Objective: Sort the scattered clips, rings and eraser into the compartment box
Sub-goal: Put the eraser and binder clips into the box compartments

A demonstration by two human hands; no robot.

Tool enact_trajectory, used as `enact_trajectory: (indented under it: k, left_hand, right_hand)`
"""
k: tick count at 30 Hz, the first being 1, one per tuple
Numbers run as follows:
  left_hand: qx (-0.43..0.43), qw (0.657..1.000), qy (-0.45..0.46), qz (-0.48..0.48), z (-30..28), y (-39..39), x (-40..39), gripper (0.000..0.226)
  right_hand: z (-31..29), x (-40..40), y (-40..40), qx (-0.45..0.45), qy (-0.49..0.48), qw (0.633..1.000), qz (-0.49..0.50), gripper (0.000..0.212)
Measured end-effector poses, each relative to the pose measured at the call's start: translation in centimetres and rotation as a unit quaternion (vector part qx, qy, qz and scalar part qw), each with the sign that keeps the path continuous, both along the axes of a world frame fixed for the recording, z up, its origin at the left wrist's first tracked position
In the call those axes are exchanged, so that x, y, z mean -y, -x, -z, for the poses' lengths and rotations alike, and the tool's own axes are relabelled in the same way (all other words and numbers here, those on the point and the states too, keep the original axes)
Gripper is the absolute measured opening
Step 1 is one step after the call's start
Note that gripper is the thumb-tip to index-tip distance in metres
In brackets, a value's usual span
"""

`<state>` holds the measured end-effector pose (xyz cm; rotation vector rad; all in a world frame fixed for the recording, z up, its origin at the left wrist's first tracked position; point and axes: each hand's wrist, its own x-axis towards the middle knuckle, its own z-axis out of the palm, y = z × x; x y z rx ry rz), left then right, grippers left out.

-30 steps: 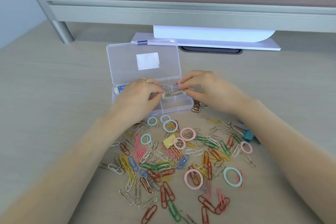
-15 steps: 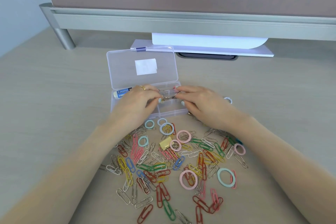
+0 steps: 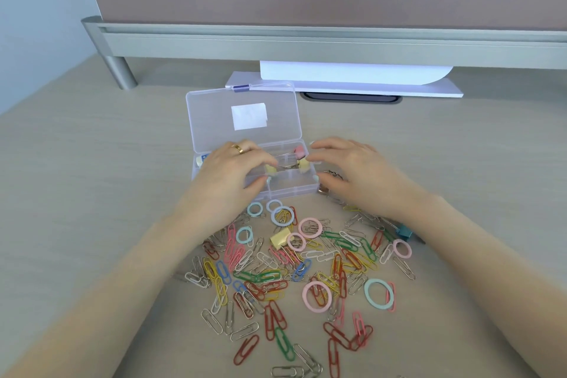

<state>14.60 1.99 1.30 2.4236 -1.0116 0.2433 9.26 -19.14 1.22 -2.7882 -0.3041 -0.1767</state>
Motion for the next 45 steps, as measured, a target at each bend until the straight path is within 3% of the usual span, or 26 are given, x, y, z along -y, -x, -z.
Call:
enact_trajectory:
  k: [5,11,15,21,27,38,42,45]
  left_hand:
    - [-0.136,0.977,-0.096,0.132,-1.3,3.1,-0.7,0.026]
    - [-0.16,0.961,-0.177,0.139,-1.4,4.2,-0.9,0.041]
    - [-0.172,0.954,-0.209,0.13,-1.6,4.1,-1.0,0.037]
    - [-0.186,0.956,-0.189,0.123,-1.5,4.4,-0.7,0.025]
    - [-0.192,0.957,-0.186,0.111,-1.8,4.5,-0.9,0.021]
    - [-0.29,0.937,-0.143,0.134,-5.1,5.2,-1.6,0.011]
    - [-0.29,0.944,-0.088,0.129,-6.3,4.0,-2.5,0.016]
    - [-0.238,0.967,0.024,0.086,-6.3,2.2,-2.1,0.008]
  right_hand:
    - [-2.0,1.0,2.3,-0.033,-0.087,0.995,-0.029,0.018]
    - [-2.0,3.5,6.0,-0.083,-0.07,0.994,-0.011,0.012]
    - [-1.3,5.6,8.5,-0.117,-0.082,0.99,0.017,0.015]
    - [-1.0,6.8,9.6,-0.091,-0.09,0.99,0.064,0.018]
    - [-0.9,6.1,9.7,-0.097,0.005,0.994,0.042,0.02]
    - [-1.8,5.4,10.1,-0.089,-0.042,0.993,0.066,0.019]
    - [-3.1,5.1,9.4,-0.068,-0.064,0.994,0.06,0.022]
    - [-4.1,4.3,7.9,-0.045,-0.107,0.992,0.046,0.021]
